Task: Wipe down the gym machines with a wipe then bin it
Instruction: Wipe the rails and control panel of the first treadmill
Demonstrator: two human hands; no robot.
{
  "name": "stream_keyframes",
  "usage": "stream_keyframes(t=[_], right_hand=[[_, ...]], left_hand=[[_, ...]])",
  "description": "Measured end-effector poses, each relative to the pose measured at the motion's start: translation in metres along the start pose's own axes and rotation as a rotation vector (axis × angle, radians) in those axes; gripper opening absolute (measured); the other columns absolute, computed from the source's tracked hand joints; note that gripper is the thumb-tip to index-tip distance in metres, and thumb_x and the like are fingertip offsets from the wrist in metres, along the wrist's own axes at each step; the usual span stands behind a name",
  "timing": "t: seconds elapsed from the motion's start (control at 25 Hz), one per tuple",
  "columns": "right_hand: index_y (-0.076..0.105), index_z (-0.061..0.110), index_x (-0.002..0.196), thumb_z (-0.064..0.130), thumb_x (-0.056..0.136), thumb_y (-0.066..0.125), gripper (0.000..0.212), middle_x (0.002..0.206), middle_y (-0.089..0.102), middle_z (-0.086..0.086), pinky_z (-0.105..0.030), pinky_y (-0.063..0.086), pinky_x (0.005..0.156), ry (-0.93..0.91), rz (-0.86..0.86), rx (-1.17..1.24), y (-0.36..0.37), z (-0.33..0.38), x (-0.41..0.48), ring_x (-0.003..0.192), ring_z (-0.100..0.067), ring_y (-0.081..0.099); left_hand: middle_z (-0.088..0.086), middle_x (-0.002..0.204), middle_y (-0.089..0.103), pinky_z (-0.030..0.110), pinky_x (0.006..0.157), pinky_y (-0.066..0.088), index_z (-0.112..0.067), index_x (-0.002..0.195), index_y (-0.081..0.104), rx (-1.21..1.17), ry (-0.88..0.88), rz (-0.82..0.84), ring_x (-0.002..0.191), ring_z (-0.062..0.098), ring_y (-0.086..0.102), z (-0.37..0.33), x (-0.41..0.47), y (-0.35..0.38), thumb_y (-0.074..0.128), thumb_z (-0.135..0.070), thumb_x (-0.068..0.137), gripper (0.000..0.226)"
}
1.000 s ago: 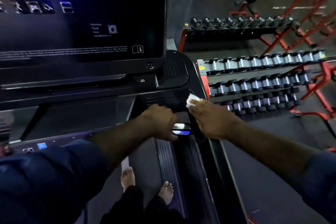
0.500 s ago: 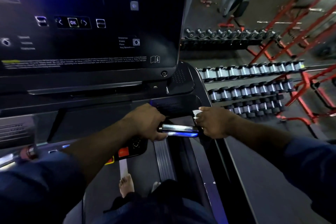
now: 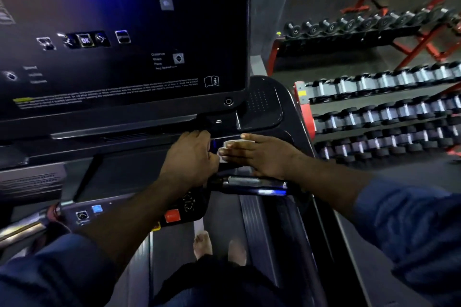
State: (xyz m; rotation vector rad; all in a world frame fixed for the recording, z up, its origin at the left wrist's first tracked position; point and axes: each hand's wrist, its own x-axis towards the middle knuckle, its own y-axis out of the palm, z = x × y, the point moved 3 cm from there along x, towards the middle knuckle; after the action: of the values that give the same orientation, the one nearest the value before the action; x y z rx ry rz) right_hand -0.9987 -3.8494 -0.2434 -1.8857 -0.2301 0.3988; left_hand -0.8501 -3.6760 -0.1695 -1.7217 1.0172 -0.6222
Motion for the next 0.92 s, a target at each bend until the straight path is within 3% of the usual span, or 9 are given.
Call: stream_keyframes(t=[0.08, 0.2, 0.28, 0.36, 0.44, 0.6, 0.64, 0.8, 0.92], right_hand=[[0.009, 0.027, 0.167, 0.053, 0.101, 0.05, 0.082, 0.173, -0.002, 0.012, -0.039, 0.008, 0.13, -0.066, -0.116, 0.031, 0.001, -0.003, 0.006, 0.16, -0.011, 0.001], [0.017, 0.026, 0.166, 0.058, 0.103, 0.047, 0.077, 0.172, 0.009, 0.011, -0.041, 0.009, 0.13, -0.194, -0.12, -0.059, -0.007, -0.032, -0.019, 0.159, -0.011, 0.008], [0.012, 0.023, 0.166, 0.057, 0.104, 0.043, 0.078, 0.173, 0.005, 0.008, -0.041, 0.008, 0.13, -0.124, -0.125, -0.08, -0.011, -0.047, -0.017, 0.16, -0.012, 0.003], [0.013, 0.02, 0.166, 0.058, 0.104, 0.04, 0.078, 0.173, 0.002, 0.005, -0.04, 0.005, 0.13, 0.015, -0.176, -0.042, -0.004, -0.025, 0.003, 0.16, -0.013, 0.001], [0.014, 0.019, 0.165, 0.057, 0.105, 0.042, 0.077, 0.173, 0.005, 0.002, -0.039, 0.006, 0.13, 0.038, -0.218, -0.008, -0.002, 0.001, 0.024, 0.16, -0.014, 0.005], [0.022, 0.021, 0.163, 0.053, 0.101, 0.051, 0.076, 0.17, 0.021, 0.005, -0.039, 0.009, 0.13, -0.286, -0.177, -0.062, -0.001, -0.02, 0.007, 0.157, -0.012, 0.019], [0.024, 0.022, 0.163, 0.054, 0.102, 0.047, 0.072, 0.17, 0.022, 0.007, -0.039, 0.008, 0.13, -0.291, -0.162, -0.071, 0.0, -0.026, 0.003, 0.157, -0.011, 0.019], [0.018, 0.021, 0.166, 0.054, 0.11, 0.027, 0.065, 0.173, 0.014, 0.004, -0.04, 0.01, 0.13, -0.012, -0.279, -0.026, 0.004, -0.011, 0.024, 0.16, -0.013, 0.009], [0.044, 0.023, 0.156, 0.037, 0.111, 0.036, 0.048, 0.166, 0.033, 0.007, -0.04, 0.02, 0.128, -0.156, -0.226, -0.05, 0.016, 0.002, 0.014, 0.156, -0.013, 0.026]], left_hand=[[0.003, 0.088, 0.054, 0.037, 0.067, 0.04, -0.02, 0.083, 0.046, 0.004, -0.062, 0.018, 0.08, 0.026, 0.047, -0.006, 0.001, -0.003, 0.063, -0.03, 0.082, 0.02], [0.005, 0.091, 0.059, 0.035, 0.067, 0.04, -0.019, 0.083, 0.049, 0.01, -0.101, 0.035, 0.085, 0.031, 0.055, -0.009, -0.002, -0.005, 0.064, -0.03, 0.081, 0.019], [0.002, 0.088, 0.056, 0.035, 0.067, 0.04, -0.019, 0.082, 0.049, 0.028, -0.108, 0.025, 0.087, 0.032, 0.058, -0.008, -0.003, -0.005, 0.062, -0.032, 0.081, 0.018], [0.004, 0.09, 0.058, 0.037, 0.068, 0.042, -0.02, 0.084, 0.048, 0.052, -0.112, 0.015, 0.09, 0.033, 0.059, -0.009, -0.004, -0.005, 0.061, -0.034, 0.083, 0.019], [0.008, 0.099, 0.064, 0.039, 0.071, 0.046, -0.021, 0.087, 0.047, 0.069, -0.107, 0.007, 0.093, 0.034, 0.06, -0.01, -0.004, -0.005, 0.06, -0.037, 0.088, 0.02], [0.011, 0.104, 0.065, 0.037, 0.071, 0.041, -0.02, 0.09, 0.05, 0.071, -0.116, 0.002, 0.095, 0.035, 0.06, -0.01, -0.005, -0.005, 0.059, -0.035, 0.088, 0.018], [0.01, 0.104, 0.064, 0.036, 0.071, 0.041, -0.019, 0.09, 0.051, 0.07, -0.118, 0.005, 0.095, 0.035, 0.06, -0.01, -0.005, -0.005, 0.059, -0.035, 0.088, 0.017], [0.005, 0.099, 0.063, 0.037, 0.07, 0.043, -0.021, 0.091, 0.052, 0.08, -0.115, -0.007, 0.087, 0.029, 0.056, -0.008, -0.004, -0.004, 0.057, -0.039, 0.089, 0.018], [0.001, 0.096, 0.06, 0.038, 0.071, 0.048, -0.022, 0.088, 0.051, 0.086, -0.115, 0.016, 0.084, 0.026, 0.053, -0.009, -0.004, -0.003, 0.058, -0.038, 0.088, 0.018]])
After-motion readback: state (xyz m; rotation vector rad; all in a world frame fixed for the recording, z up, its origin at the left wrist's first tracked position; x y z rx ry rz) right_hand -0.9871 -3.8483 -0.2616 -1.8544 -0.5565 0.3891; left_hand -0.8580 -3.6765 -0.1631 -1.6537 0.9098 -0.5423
